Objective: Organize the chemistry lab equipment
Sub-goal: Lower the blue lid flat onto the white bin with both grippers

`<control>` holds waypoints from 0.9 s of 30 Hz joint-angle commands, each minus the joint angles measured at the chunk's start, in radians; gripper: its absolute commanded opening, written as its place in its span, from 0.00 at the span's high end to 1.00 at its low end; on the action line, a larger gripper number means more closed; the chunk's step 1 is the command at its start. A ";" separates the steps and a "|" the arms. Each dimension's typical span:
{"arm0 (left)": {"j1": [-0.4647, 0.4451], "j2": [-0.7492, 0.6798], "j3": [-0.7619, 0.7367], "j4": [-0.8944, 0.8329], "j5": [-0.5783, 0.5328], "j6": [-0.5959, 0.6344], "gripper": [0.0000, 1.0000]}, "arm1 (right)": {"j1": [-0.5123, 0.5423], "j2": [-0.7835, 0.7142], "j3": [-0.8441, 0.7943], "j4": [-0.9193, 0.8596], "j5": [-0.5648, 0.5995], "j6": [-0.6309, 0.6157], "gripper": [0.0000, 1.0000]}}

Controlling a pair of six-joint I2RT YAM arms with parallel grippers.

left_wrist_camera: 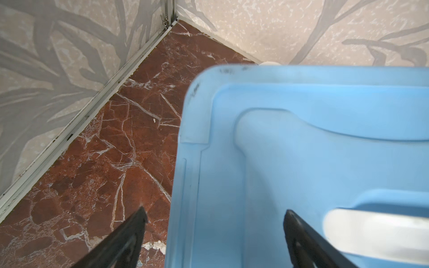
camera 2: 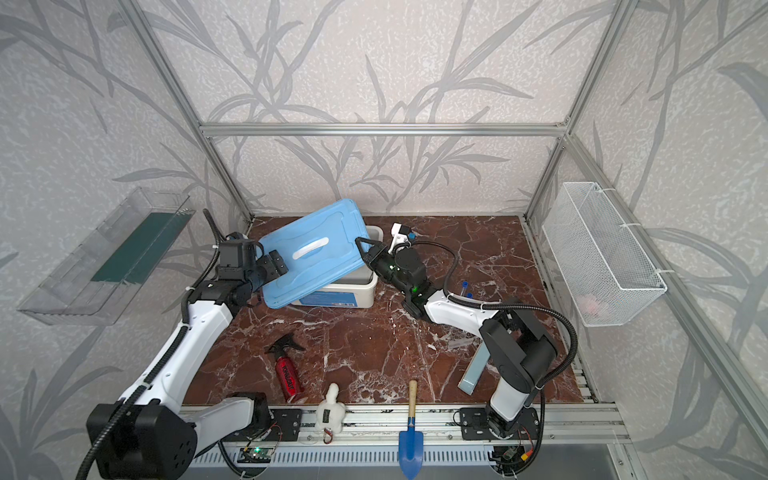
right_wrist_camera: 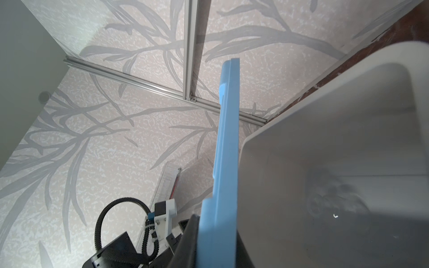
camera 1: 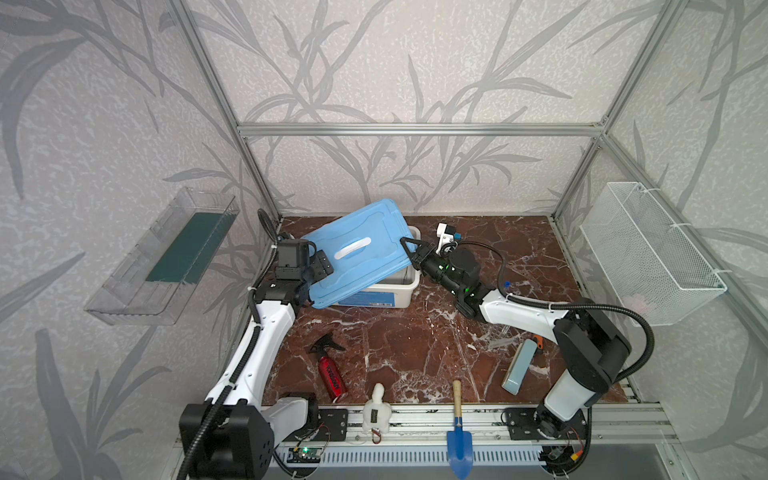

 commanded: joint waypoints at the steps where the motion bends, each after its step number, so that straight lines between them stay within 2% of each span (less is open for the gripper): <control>1: 0.000 0.029 0.025 0.022 0.004 0.003 0.11 | -0.006 -0.029 -0.013 -0.158 0.032 -0.141 0.80; 3: 0.000 0.052 0.048 0.012 0.015 0.002 0.12 | -0.007 -0.021 0.000 -0.181 0.021 -0.151 0.80; 4: -0.001 0.057 0.056 0.008 0.017 0.004 0.16 | -0.007 -0.015 0.001 -0.179 0.016 -0.143 0.81; 6: -0.002 0.048 0.068 -0.002 0.012 0.009 0.17 | -0.007 0.004 0.002 -0.160 0.018 -0.121 0.81; 7: -0.003 0.042 0.071 -0.002 0.005 0.012 0.17 | -0.010 0.012 0.002 -0.155 0.017 -0.115 0.78; 9: -0.001 0.045 0.081 0.001 0.004 0.025 0.17 | -0.022 0.020 0.014 -0.185 -0.015 -0.113 0.67; 13: -0.001 0.112 0.118 -0.005 0.034 0.024 0.17 | -0.020 0.004 0.014 -0.259 -0.013 -0.151 0.63; 16: -0.003 0.142 0.132 -0.001 0.042 0.015 0.17 | -0.026 -0.004 0.052 -0.370 -0.029 -0.207 0.63; 20: -0.003 0.142 0.142 0.017 0.035 0.019 0.17 | -0.025 -0.011 0.124 -0.546 -0.047 -0.305 0.50; 27: -0.007 0.182 0.167 0.005 0.021 0.041 0.16 | -0.023 -0.024 0.258 -0.845 -0.016 -0.493 0.43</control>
